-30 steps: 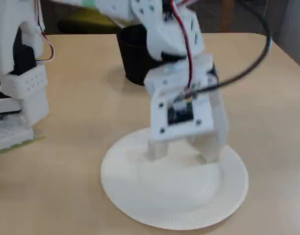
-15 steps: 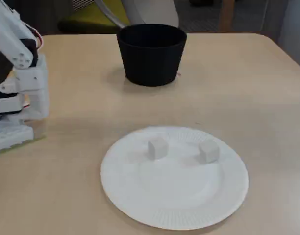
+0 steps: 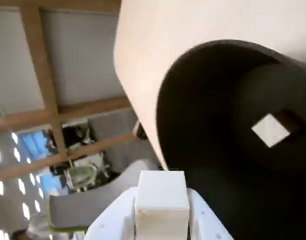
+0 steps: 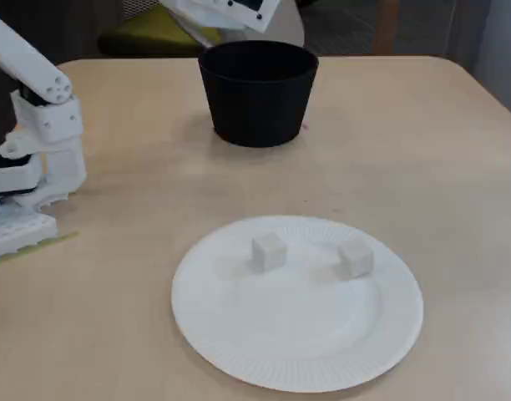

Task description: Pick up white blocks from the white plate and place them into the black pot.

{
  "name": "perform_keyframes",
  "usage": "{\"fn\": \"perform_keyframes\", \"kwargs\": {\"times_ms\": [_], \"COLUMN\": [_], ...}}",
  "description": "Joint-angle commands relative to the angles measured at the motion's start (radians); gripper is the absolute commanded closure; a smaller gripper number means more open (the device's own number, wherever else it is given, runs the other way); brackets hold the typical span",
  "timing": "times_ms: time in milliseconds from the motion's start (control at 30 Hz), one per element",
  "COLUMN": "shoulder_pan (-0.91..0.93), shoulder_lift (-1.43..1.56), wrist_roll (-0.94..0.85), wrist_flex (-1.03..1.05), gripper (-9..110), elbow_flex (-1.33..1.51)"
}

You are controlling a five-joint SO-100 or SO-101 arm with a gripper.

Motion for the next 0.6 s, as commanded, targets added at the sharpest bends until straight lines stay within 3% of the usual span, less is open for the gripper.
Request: {"fn": "perform_keyframes", "kwargs": {"times_ms": [0,67,167,333,433,500,567], "shoulder_pan": [-0.009,-0.012,-0.02,-0.009,0.017,0.057,0.13], "shoulder_lift": [0.002,-0.003,-0.006,-0.037,-0.038,-0.021,0.009], "wrist_roll": [-0.011,-0.003,-0.026,-0.04,-0.041,-0.028,-0.038], "wrist_flex": [-0.029,-0.032,-0.028,-0.044,-0.044,0.0,0.14], "gripper": [104,102,77,70,78,98,104], "elbow_flex": [0.023,0.038,0.051,0.052,0.044,0.02,-0.037]}}
